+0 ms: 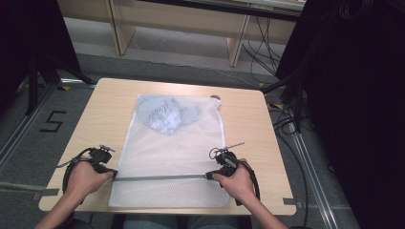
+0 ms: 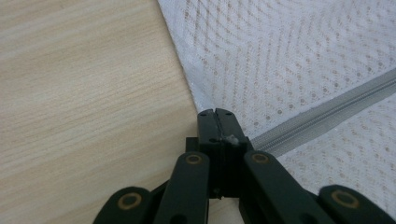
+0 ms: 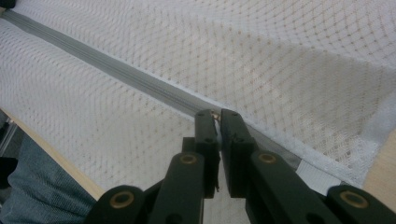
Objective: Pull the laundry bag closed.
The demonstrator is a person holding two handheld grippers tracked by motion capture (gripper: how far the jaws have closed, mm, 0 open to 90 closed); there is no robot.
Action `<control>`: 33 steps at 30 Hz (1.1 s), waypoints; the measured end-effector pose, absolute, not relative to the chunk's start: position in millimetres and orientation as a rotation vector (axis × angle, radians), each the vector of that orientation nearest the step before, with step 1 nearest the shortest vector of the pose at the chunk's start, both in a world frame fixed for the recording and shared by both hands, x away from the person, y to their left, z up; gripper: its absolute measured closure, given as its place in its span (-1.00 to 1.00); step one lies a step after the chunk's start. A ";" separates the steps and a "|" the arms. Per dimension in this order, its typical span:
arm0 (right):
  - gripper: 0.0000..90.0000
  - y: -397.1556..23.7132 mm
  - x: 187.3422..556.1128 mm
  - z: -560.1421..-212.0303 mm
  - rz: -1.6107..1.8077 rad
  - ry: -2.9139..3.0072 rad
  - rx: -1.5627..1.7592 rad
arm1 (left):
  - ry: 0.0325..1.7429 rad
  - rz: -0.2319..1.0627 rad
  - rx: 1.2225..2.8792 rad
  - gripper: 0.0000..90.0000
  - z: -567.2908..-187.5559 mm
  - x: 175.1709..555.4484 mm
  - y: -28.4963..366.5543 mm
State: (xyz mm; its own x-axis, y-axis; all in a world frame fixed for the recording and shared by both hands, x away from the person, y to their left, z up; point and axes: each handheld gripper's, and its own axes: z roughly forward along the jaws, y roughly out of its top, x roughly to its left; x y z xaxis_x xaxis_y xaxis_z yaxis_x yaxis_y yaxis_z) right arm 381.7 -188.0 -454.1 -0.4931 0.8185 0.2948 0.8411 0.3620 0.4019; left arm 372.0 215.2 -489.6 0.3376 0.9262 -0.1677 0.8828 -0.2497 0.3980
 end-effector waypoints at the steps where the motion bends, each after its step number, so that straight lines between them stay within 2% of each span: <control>1: 0.93 -188.7 381.9 -454.1 -0.797 -2.556 -1.553 | 1.591 0.138 2.185 1.00 -489.7 372.0 215.3; 33: 0.93 -201.7 382.7 -452.9 -0.799 -2.544 -1.593 | 1.592 0.138 2.184 1.00 -489.7 372.2 215.3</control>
